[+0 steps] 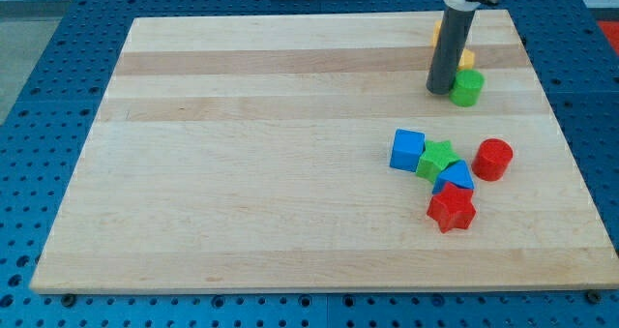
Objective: Slide the green circle diagonally top right to the red circle
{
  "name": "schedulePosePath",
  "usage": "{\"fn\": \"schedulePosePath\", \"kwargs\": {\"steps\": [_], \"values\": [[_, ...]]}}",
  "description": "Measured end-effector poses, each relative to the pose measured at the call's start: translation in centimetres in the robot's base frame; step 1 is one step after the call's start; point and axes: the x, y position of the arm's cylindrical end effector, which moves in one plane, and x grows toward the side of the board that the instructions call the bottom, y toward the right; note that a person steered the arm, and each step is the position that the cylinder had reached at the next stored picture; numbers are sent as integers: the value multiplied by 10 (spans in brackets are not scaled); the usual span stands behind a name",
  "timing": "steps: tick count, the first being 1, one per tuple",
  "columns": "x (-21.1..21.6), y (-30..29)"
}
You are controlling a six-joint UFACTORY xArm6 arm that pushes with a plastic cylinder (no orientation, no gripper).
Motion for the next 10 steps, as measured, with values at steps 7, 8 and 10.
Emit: {"fn": "schedulePosePath", "kwargs": {"steps": [7,8,10], "values": [[102,36],[140,35],[113,-16]]}}
